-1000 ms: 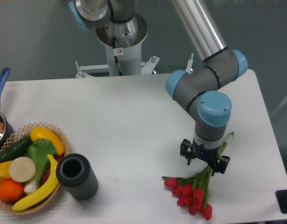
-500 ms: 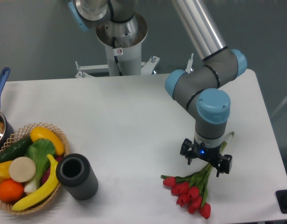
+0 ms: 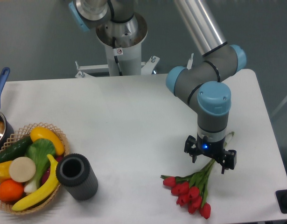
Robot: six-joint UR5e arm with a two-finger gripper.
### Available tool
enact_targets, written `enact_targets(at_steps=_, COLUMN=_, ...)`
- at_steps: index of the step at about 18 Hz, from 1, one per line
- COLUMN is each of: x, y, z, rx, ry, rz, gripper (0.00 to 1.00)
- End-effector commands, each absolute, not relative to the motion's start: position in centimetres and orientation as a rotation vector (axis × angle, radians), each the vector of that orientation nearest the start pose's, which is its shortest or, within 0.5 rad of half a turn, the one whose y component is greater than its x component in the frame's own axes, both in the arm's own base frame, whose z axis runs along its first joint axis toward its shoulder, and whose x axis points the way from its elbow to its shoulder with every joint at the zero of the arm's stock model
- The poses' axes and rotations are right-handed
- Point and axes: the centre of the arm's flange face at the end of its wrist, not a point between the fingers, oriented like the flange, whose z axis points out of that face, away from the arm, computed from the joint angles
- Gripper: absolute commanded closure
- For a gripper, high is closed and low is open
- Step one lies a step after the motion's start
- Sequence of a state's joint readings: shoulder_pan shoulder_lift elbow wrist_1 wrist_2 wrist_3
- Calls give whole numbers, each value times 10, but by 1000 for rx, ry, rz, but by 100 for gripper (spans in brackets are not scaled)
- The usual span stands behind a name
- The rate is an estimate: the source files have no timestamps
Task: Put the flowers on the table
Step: 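Raise the open gripper up away from the tulips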
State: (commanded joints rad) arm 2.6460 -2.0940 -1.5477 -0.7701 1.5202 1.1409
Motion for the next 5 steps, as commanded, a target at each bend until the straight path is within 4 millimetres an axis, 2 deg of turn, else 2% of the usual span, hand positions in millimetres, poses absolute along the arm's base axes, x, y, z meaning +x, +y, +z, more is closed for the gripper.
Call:
enact_targets(at_steps=3, x=-541, y=414, z=275, rx=-2956, ry=266, rz=370, gripper=0)
enact_targets(at_steps=5, x=-544, y=405, z=276, rx=-2958, ry=301, rz=374, gripper=0)
